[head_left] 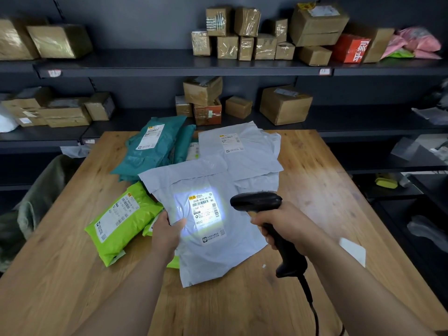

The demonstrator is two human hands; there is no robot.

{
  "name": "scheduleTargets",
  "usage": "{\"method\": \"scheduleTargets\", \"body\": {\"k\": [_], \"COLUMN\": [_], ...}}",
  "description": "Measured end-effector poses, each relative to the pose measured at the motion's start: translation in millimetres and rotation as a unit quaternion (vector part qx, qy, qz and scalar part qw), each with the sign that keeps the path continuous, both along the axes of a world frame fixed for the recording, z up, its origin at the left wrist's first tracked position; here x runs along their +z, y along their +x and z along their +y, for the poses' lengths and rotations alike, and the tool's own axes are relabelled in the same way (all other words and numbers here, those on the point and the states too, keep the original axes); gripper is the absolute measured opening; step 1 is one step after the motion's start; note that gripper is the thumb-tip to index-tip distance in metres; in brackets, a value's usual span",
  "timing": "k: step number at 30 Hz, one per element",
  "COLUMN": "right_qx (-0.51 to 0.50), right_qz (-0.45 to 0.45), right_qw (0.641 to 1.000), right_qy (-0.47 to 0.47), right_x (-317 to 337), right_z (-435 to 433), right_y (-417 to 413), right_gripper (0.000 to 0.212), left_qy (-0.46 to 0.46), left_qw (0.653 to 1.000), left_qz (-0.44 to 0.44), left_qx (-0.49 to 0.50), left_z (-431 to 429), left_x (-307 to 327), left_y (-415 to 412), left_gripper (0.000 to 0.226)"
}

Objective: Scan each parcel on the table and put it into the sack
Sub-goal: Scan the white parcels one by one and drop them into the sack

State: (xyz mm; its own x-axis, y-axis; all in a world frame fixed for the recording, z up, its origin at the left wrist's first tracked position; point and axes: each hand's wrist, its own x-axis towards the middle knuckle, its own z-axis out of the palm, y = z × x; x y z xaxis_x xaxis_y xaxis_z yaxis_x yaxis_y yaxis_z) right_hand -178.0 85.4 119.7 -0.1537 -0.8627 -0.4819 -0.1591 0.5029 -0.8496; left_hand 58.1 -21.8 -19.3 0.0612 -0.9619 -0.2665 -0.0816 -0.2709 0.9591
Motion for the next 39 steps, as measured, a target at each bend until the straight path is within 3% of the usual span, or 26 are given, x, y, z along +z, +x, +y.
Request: {"method": "scheduleTargets", "body": {"k": [9, 15, 19, 23, 29, 32, 36, 39], "right_qx": [-0.006, -0.029, -0.047, -0.017, 0.078, 0.105, 0.127, 0.176], "right_qz": [-0.002, -0.032, -0.084, -0.056, -0.144, -0.179, -0.144, -0.133], "right_qw": [1.0, 0.998, 0.993, 0.995, 0.986, 0.977, 0.979, 0.972], "right_qy": [0.0, -0.049, -0.07, -0.079, -0.044, -0.054, -0.072, -0.08], "right_x": [0, -3, -7, -18, -21, -18, -12, -12], "right_z": [2, -2, -20, -45, -76, -86, -92, -91], "right_y": [1, -3, 5, 33, 130, 201, 313, 401], "right_gripper": [0.016, 0.008, 0.012, 0.018, 0.018, 0.01, 0.016, 0.019], "left_qy": [-0.003, -0.003, -0.01, -0.022, -0.061, -0.063, -0.064, -0.039], "left_qw": [1.0, 1.0, 0.997, 0.992, 0.986, 0.982, 0.98, 0.983], "left_qz": [0.004, 0.025, 0.069, 0.106, 0.135, 0.103, 0.055, 0.035], "left_qx": [0.01, 0.01, 0.035, 0.057, 0.073, 0.144, 0.181, 0.177], "left_z": [0, 0, -2, -1, 15, 25, 45, 66], "left_x": [1, 6, 31, 71, 121, 131, 130, 127], "left_y": [-1, 2, 16, 57, 155, 219, 324, 414], "left_gripper": [0.024, 0.03, 0.026, 0.021, 0.028, 0.031, 0.033, 0.05]}}
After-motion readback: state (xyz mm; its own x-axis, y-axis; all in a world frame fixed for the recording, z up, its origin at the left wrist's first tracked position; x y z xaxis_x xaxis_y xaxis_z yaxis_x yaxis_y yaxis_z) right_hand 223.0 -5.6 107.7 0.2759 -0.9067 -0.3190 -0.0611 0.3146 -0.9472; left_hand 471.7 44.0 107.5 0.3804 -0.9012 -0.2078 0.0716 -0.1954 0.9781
